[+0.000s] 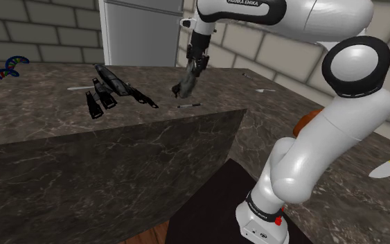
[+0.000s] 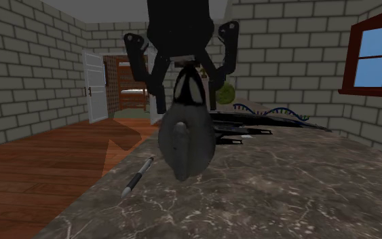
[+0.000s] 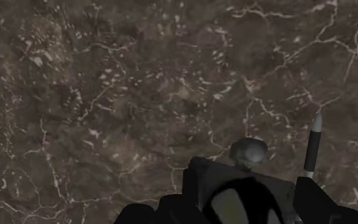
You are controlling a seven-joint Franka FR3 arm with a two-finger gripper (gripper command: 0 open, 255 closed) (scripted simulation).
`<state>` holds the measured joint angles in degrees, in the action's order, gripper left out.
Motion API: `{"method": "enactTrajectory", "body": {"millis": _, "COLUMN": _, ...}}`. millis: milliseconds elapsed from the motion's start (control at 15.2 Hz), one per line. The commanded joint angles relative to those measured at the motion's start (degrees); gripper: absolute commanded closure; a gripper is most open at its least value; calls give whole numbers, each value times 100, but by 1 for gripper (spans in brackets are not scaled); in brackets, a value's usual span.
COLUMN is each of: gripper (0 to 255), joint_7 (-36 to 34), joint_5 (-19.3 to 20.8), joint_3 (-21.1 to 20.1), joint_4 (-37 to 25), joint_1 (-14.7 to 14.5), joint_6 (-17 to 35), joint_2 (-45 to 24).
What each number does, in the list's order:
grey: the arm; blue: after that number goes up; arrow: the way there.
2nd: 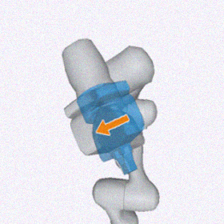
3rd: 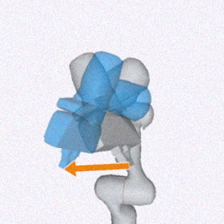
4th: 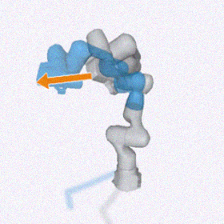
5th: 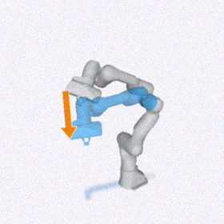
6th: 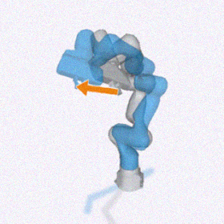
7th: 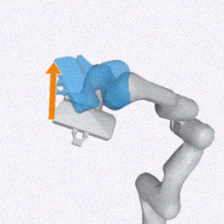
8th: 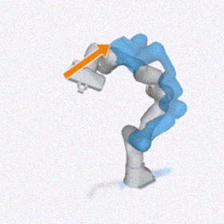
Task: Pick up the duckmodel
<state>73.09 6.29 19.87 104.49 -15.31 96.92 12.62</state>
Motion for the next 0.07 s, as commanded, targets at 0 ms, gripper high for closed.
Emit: {"method": "enactTrajectory", "body": {"millis": 0, "gripper": 255, "joint_7": 2, "joint_5": -5, "joint_3": -2, "joint_4": -62, "joint_1": -3, "joint_6": -48, "joint_2": -13}}
